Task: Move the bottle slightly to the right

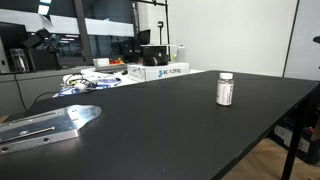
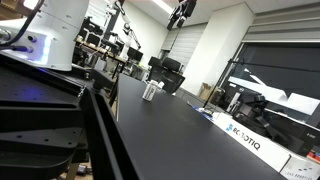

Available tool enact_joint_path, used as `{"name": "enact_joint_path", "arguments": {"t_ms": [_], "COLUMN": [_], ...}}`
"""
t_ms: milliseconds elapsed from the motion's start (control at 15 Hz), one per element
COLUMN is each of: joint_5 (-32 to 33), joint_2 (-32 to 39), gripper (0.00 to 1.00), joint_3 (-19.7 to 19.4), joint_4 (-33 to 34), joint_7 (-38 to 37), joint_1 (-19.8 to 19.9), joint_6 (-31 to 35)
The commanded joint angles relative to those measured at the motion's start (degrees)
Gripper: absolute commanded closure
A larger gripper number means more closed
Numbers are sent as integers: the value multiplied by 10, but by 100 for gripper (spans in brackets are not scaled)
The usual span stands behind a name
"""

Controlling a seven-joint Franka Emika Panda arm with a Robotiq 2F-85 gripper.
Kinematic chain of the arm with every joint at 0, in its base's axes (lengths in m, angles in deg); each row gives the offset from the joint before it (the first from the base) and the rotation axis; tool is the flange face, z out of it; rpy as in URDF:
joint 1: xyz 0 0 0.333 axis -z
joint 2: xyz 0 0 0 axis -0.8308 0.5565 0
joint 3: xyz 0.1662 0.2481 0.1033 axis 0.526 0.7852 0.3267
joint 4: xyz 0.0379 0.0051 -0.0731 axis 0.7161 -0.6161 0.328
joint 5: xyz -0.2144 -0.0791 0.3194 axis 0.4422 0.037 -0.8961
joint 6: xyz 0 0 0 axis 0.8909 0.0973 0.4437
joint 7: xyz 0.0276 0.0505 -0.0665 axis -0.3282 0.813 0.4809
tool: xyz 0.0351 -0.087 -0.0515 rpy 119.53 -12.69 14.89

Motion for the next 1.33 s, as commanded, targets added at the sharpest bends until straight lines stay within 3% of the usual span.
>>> {"name": "enact_joint_path", "arguments": {"t_ms": [0, 200, 467, 800, 1267], "joint_5": [0, 4, 8, -9, 6], "joint_2": [0, 53, 160, 278, 357], "gripper": [0, 0, 0, 0, 0], "joint_3": [0, 6, 26, 55, 71], "joint_4": [1, 13, 36, 83, 87], "joint_7": [0, -14, -95, -266, -496], "joint_1": [0, 3, 16, 9, -28], "joint_6": [-1, 59, 152, 221, 239]}}
